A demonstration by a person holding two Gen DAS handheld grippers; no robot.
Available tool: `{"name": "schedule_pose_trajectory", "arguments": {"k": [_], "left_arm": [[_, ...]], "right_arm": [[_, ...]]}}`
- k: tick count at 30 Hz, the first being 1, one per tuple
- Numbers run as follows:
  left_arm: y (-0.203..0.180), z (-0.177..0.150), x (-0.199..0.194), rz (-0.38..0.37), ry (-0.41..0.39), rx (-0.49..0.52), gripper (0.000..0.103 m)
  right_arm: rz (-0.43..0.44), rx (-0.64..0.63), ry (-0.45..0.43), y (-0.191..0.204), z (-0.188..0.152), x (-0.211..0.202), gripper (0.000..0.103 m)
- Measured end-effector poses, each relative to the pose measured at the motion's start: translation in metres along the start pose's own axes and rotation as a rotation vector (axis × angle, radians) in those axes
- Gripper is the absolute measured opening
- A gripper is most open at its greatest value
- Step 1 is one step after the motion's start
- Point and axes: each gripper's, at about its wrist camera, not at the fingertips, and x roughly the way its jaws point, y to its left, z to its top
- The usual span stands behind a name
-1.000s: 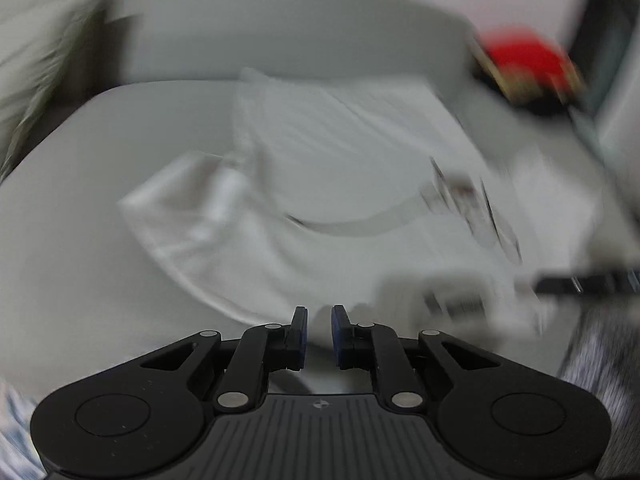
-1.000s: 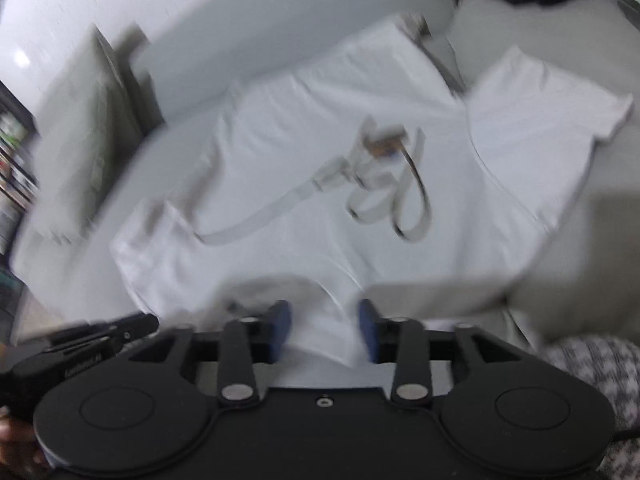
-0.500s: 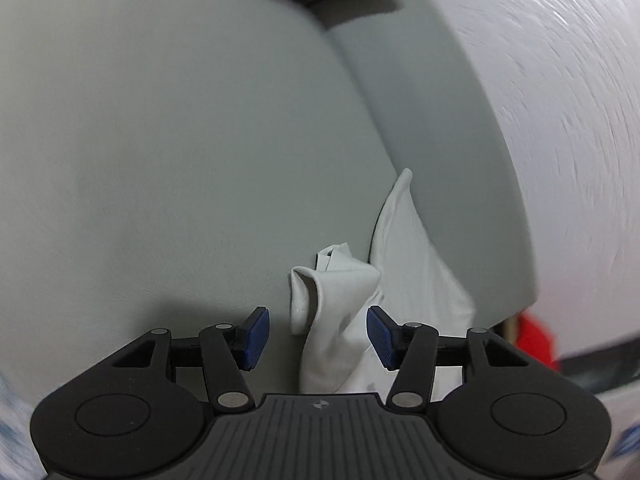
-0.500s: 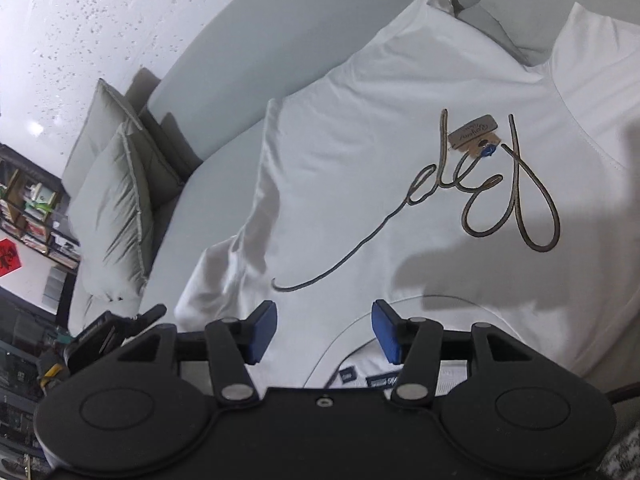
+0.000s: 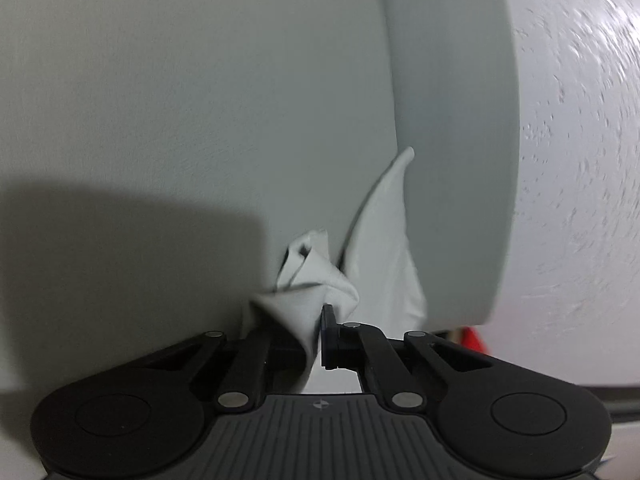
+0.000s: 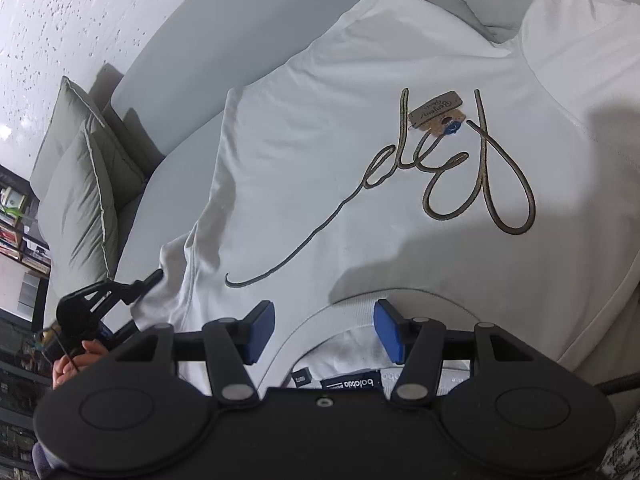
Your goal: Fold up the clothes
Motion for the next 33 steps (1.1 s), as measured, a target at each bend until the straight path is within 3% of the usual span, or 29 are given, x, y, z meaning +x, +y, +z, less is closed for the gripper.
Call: {"name": "schedule_pose_trajectory", "arguments": {"k": [5, 8, 9, 11, 12, 14, 17, 20, 25, 27, 28, 29, 33], "left_arm": [[-0.054, -0.032, -0.055, 0.156, -0.285, 0.437, 0.000], [-0.067, -0.058, -0.066, 0.310, -0.363, 0.649, 0.004], [-0.061, -0.059, -0.067, 0.349, -0.355, 0.653, 0.004], [-0.041, -0.052, -0.070, 0.383, -0.308, 0.570, 0.007], [-0.028, -0.046, -0.075, 0.362, -0.288, 0.501, 0.010], [-0.007, -0.036, -0.084, 0.310, -0.259, 0.377, 0.029], [0.003, -0.027, -0.089, 0.243, -0.239, 0.270, 0.037], [0.000, -0.018, -0.075, 0.223, -0.204, 0.242, 0.039], [-0.018, -0.005, -0.042, 0.280, -0.175, 0.279, 0.031], [-0.025, -0.001, -0.030, 0.325, -0.167, 0.314, 0.019], [-0.028, 0.001, -0.025, 0.349, -0.167, 0.332, 0.007], [-0.032, -0.001, -0.025, 0.375, -0.186, 0.361, 0.001], [-0.051, -0.019, -0.032, 0.512, -0.320, 0.531, 0.001]], "right_arm": [[0.007, -0.001, 0.007, -0.002, 0.000, -0.001, 0.054], [0.016, 0.002, 0.012, -0.005, 0.000, -0.002, 0.054], [0.019, 0.006, 0.014, -0.006, 0.001, -0.002, 0.054], [0.024, 0.013, 0.021, -0.008, 0.001, -0.002, 0.055], [0.026, 0.014, 0.022, -0.008, 0.001, -0.003, 0.055], [0.030, 0.016, 0.024, -0.009, 0.001, -0.003, 0.056], [0.035, 0.019, 0.024, -0.009, 0.000, -0.003, 0.058], [0.031, 0.013, 0.023, -0.006, -0.001, -0.003, 0.060], [0.030, 0.014, 0.024, -0.006, -0.001, -0.003, 0.060], [0.031, 0.019, 0.025, -0.006, 0.000, -0.003, 0.060], [0.032, 0.021, 0.025, -0.007, 0.000, -0.003, 0.061], [0.033, 0.022, 0.026, -0.007, 0.000, -0.003, 0.061], [0.037, 0.017, 0.028, -0.008, 0.000, -0.003, 0.061]]}}
